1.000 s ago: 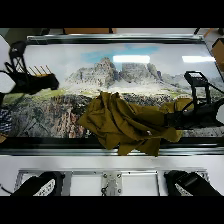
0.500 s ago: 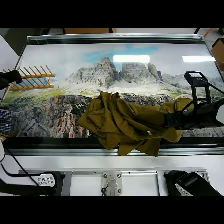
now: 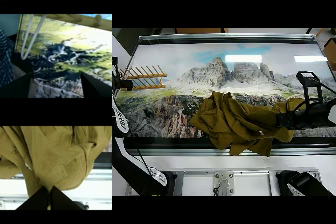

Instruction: Fold the clothes and pants, and hang the long-sleeved shirts on hangers.

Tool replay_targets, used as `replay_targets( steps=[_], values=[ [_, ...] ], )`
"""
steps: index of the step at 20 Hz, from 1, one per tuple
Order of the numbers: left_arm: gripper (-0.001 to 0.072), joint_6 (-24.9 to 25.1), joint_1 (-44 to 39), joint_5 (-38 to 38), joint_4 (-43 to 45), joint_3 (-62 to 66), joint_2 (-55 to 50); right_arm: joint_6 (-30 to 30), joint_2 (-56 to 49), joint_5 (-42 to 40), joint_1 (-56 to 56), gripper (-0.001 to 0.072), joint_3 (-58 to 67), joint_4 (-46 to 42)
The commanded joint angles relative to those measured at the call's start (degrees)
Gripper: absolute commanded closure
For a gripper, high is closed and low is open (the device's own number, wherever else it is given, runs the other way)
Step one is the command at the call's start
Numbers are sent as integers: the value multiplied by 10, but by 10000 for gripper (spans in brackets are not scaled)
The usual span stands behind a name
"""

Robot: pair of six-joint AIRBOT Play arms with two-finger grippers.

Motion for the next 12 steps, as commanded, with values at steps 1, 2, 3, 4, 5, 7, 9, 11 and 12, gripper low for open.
replay_targets(
  steps=[1, 2, 3, 4, 5, 7, 9, 11, 12],
  values=[
    [63, 5, 13, 47, 80, -22, -25, 0, 0, 0, 0, 692, 0, 0],
    [63, 5, 20, 60, 86, -24, -26, 0, 0, 0, 0, 692, 0, 0],
    [63, 5, 27, 73, 85, -24, -26, 0, 0, 0, 0, 692, 0, 0],
    [74, 5, 33, 89, 85, -24, -26, 0, 0, 0, 0, 692, 0, 0],
    [90, 5, 39, 101, 85, -24, -27, 0, 0, 0, 0, 692, 0, 0],
    [90, 5, 46, 112, 85, -17, -35, 0, 0, 0, 0, 693, 0, 0],
    [90, 5, 47, 95, 80, 16, -62, 0, 0, 0, 0, 692, 0, 0],
    [90, 5, 47, 104, 81, 22, -76, 0, 0, 0, 0, 692, 0, 0],
    [90, 5, 47, 117, 82, 17, -80, 0, 0, 0, 0, 692, 0, 0]
  ],
)
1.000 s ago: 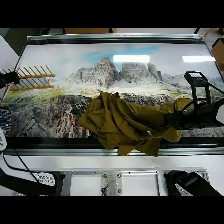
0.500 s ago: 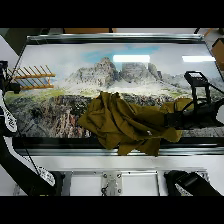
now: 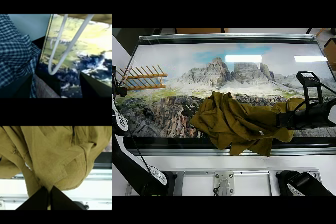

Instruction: Fold the clothes and pants, and hang the long-sleeved shirts on hangers.

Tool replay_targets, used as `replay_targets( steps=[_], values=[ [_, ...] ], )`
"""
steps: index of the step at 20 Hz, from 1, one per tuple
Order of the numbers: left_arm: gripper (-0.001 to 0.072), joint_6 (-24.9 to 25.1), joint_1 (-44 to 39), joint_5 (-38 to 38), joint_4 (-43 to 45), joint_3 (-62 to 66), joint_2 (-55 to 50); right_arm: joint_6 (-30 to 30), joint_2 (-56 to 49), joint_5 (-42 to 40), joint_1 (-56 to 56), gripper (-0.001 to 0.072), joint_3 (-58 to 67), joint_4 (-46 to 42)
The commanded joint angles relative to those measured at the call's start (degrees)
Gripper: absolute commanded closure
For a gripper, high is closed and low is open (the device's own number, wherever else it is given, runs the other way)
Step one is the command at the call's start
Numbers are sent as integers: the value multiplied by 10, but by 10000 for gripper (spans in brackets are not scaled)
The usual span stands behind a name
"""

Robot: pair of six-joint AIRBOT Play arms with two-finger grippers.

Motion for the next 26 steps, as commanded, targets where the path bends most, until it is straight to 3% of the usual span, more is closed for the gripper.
replay_targets(
  steps=[1, 6, 12, 24, 25, 26],
  values=[
    [90, -1, 2, 31, 7, 1, -20, 0, 0, 0, 0, 692, 0, 0],
    [90, -1, 13, 39, 22, 1, -45, 0, 0, 0, 0, 692, 0, 0],
    [90, -3, 22, 107, 21, 1, -55, 0, -1, 0, 0, 692, 0, 0],
    [93, -5, 19, 126, 20, 1, -87, 0, -1, 0, 0, 692, 0, 0],
    [169, -5, 19, 127, 20, 1, -87, 0, -2, 0, 0, 692, 0, 0],
    [439, -5, 19, 124, 20, 1, -86, 0, -2, 0, 0, 692, 0, 0]
  ],
)
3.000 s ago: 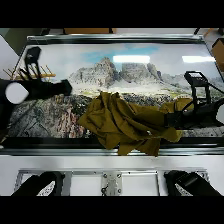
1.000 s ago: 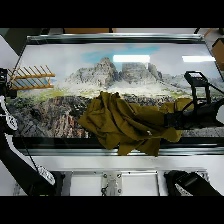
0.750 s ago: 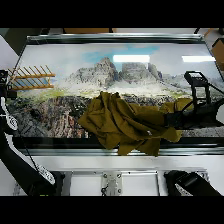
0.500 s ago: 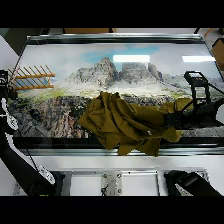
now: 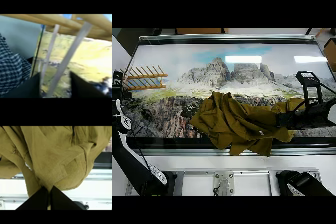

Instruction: Fold the clothes and pants, and hang the long-sleeved shirts on hangers.

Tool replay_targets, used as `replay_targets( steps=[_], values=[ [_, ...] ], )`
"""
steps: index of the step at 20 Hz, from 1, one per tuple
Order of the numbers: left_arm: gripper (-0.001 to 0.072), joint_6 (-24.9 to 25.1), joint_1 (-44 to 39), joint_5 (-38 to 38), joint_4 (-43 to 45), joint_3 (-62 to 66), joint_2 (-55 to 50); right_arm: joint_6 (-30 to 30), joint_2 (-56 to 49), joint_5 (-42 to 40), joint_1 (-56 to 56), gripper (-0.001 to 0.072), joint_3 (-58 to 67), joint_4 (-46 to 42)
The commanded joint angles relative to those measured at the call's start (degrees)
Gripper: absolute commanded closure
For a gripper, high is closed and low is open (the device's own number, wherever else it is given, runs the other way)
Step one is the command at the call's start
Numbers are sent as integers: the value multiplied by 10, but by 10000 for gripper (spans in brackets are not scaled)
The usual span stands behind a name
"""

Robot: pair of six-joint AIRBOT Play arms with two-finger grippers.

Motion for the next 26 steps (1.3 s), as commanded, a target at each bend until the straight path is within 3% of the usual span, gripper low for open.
replay_targets(
  steps=[1, 4, 5, 18, 26],
  values=[
    [575, -1, 0, 3, -2, 0, 1, 0, 0, 0, 0, 692, 0, 0],
    [592, -2, -4, 7, -2, 0, 2, 0, 0, 0, 0, 692, 0, 0],
    [702, -1, -6, 7, -2, 0, 3, 0, 0, 0, 0, 692, 0, 0],
    [699, -4, -37, -86, -52, 0, 95, 0, 0, 0, 0, 693, 0, 0],
    [699, -16, -68, -89, -47, -107, 247, 0, 0, 0, 0, 692, 0, 0]
  ],
)
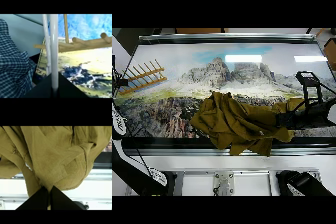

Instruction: Fold the clothes and pants, and hang the long-sleeved shirts on hangers.

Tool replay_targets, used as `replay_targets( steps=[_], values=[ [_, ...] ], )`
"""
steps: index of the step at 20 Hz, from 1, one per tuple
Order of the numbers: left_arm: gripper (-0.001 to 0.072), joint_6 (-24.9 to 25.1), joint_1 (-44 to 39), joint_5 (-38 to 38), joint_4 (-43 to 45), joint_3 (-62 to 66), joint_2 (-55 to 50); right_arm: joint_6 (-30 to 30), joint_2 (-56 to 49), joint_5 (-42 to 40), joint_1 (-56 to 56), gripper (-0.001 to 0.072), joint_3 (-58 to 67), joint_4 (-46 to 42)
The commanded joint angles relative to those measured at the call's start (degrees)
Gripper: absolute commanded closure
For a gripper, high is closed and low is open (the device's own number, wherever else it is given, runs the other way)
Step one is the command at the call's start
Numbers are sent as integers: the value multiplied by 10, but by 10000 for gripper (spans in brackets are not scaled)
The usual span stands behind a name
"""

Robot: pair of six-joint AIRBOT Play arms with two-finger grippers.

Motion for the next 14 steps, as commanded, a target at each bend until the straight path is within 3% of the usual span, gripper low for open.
replay_targets(
  steps=[1, 6, 9, 12, 14],
  values=[
    [699, -2, -13, -2, -1, -48, 71, 0, 0, 0, 0, 692, 0, 0],
    [696, -5, -53, -16, -6, -107, 180, 0, 0, 0, 0, 692, 0, 0],
    [696, -46, -115, -85, -6, -111, 243, 0, 0, 0, 0, 692, 0, 0],
    [697, -46, -198, -165, -7, -111, 300, 0, 0, 0, 0, 692, 0, 0],
    [696, -14, -250, -199, -68, -111, 335, 0, 0, 0, 0, 693, 0, 0]
  ],
)
